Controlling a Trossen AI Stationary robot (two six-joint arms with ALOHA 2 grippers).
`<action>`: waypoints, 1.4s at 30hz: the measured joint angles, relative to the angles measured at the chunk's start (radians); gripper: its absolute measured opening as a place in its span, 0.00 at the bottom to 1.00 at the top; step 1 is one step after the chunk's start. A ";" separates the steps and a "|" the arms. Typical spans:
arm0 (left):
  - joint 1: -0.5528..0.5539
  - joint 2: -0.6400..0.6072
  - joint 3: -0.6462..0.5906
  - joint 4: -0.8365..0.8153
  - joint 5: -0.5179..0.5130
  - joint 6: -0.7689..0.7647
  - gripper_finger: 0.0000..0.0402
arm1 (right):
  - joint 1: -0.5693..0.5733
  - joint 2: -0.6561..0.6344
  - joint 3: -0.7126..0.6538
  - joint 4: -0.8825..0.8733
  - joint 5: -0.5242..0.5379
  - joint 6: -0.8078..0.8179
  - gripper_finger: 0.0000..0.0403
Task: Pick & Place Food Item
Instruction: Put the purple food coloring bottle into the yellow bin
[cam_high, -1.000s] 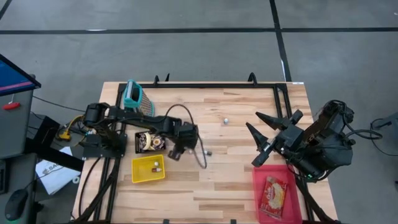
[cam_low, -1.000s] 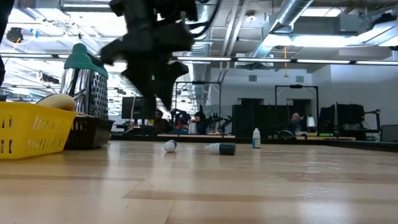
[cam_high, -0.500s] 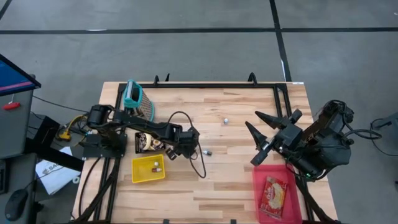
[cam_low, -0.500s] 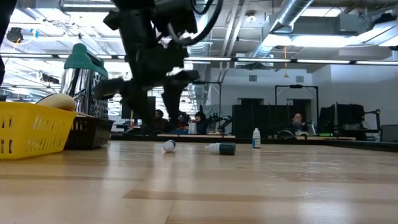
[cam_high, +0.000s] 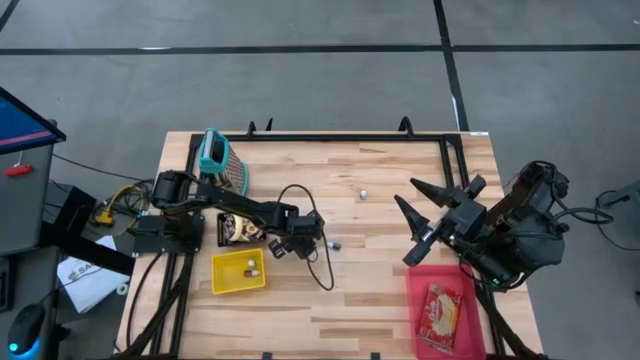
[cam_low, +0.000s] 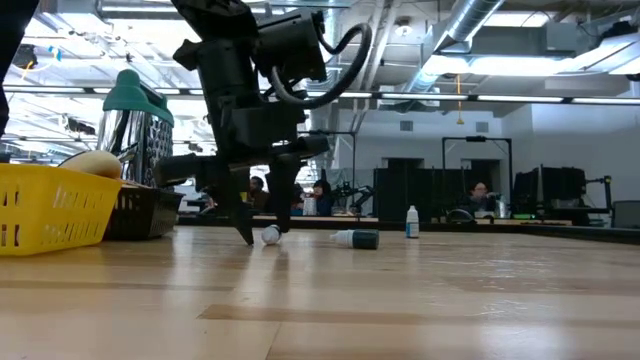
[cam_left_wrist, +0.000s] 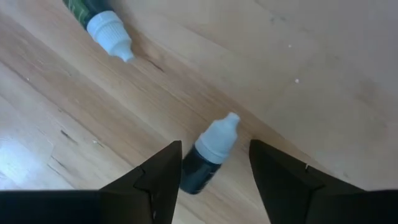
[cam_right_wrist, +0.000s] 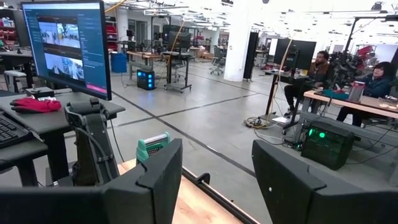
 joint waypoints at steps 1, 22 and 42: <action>0.000 0.000 0.000 -0.001 0.003 -0.003 0.46 | 0.000 0.000 0.000 0.000 0.000 0.000 0.46; 0.004 0.000 0.000 -0.031 0.088 -0.327 0.32 | 0.000 0.000 0.000 0.000 0.000 0.000 0.46; 0.004 -0.001 0.000 0.009 0.189 -0.699 0.21 | 0.001 0.000 0.000 0.000 0.000 0.000 0.46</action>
